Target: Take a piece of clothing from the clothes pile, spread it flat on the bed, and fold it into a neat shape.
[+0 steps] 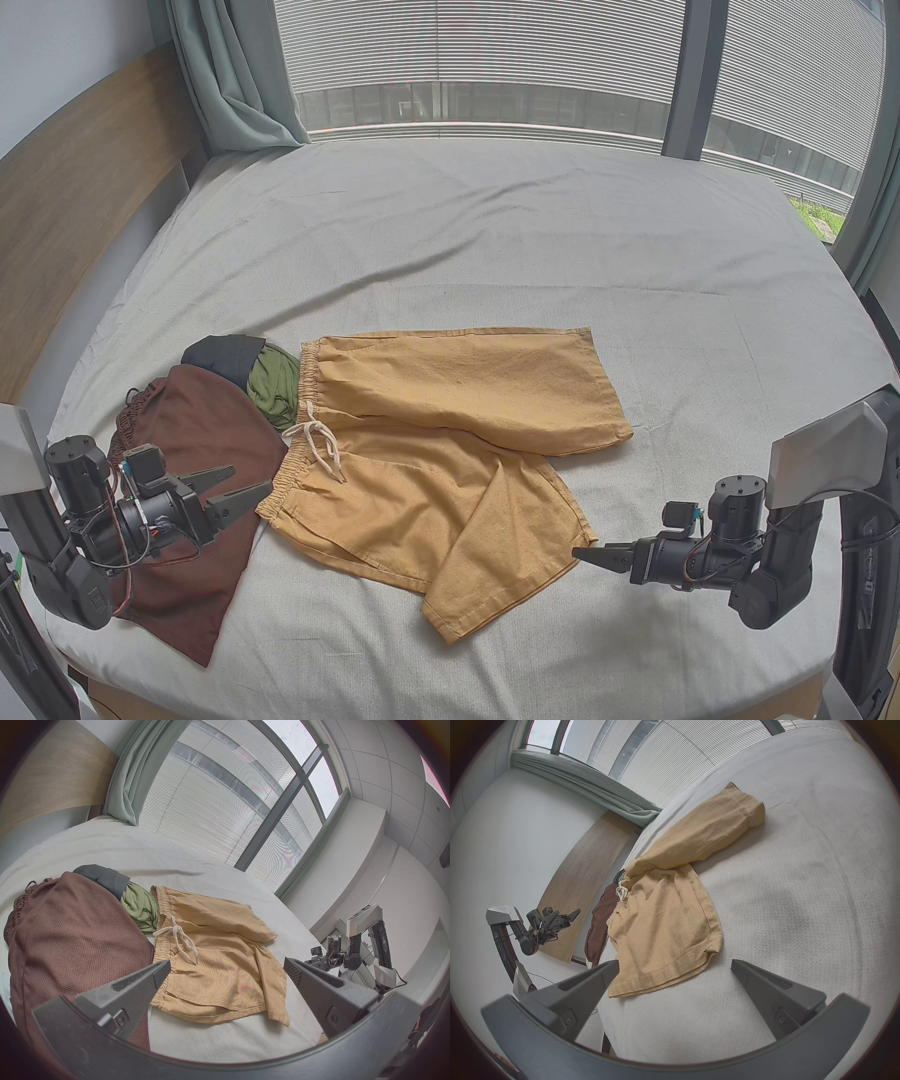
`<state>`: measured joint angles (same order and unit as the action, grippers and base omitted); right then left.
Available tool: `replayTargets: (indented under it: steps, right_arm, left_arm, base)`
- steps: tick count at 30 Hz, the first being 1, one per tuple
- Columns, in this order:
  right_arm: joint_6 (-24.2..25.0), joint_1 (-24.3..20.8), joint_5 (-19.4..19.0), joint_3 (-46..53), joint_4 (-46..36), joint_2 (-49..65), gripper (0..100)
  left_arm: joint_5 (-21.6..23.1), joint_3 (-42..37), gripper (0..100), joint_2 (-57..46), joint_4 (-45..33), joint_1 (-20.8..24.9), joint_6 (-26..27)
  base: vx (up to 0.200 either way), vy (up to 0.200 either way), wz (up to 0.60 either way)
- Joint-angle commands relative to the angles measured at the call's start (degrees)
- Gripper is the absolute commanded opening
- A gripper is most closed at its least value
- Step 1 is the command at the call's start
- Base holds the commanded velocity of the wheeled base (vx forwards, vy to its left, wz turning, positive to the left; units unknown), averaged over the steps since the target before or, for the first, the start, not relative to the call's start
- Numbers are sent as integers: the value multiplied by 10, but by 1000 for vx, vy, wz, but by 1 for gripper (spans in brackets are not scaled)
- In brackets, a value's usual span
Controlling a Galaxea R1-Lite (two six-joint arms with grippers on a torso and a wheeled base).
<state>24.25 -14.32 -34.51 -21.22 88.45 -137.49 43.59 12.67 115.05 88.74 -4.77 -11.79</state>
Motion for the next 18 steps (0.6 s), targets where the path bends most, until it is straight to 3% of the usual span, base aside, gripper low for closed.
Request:
replayTargets:
  steps: [1,9,18]
  right_arm:
    - [8,0,0,-15,1,-29,100]
    - [39,-3,0,-36,1,-40,100]
    - [55,-14,27,-64,1,-52,100]
  left_arm:
    - [0,2,100,1,0,-1,-1]
    - [0,0,100,0,0,-1,1]
    - [1,-1,100,1,0,0,2]
  base:
    - [0,0,0]
    - [0,0,0]
    - [0,0,0]
